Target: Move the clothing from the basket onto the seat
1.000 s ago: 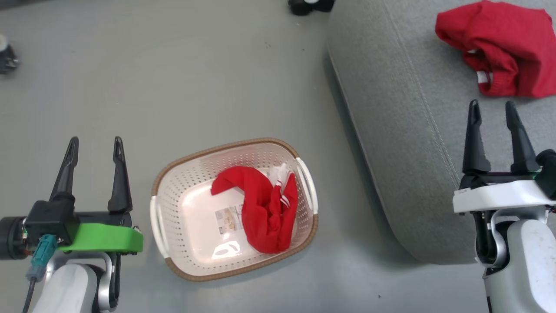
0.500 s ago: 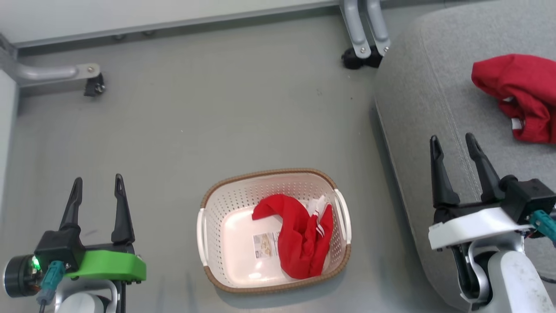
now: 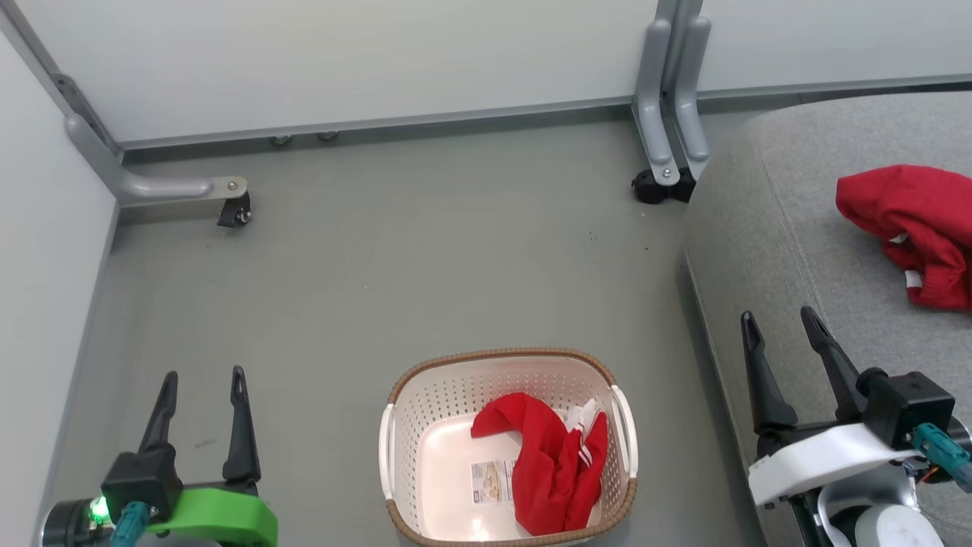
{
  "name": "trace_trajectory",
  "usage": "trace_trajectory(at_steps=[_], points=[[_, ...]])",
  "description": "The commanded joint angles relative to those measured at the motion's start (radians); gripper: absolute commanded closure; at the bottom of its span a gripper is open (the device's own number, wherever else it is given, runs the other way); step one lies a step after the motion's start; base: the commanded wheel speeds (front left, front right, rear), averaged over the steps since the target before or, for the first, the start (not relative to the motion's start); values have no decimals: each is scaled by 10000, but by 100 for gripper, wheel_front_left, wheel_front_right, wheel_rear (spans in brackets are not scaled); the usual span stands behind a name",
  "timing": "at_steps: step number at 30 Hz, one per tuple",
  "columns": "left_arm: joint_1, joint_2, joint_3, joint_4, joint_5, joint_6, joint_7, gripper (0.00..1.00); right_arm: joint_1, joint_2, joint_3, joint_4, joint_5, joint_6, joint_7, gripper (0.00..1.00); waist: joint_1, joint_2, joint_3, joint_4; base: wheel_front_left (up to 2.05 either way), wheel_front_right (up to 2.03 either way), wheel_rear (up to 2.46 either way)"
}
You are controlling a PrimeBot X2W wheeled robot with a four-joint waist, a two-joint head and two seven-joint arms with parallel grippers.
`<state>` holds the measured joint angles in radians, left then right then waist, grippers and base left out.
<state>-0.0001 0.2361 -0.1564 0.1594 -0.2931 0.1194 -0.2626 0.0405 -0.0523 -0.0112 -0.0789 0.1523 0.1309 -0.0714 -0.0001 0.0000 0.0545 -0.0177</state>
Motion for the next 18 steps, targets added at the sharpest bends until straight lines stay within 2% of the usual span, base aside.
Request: trace_trajectory(at_steps=[1,18], points=[[191,-20,41,28,118,-57,-28,0,188,-2,-20,-107,-81,-3,48,0,1,0,-180,93,0,0,0],[261,-150,163,381,537,-363,-28,0,728,15,-35,-594,-9,-3,432,0,1,0,-385,59,0,0,0]])
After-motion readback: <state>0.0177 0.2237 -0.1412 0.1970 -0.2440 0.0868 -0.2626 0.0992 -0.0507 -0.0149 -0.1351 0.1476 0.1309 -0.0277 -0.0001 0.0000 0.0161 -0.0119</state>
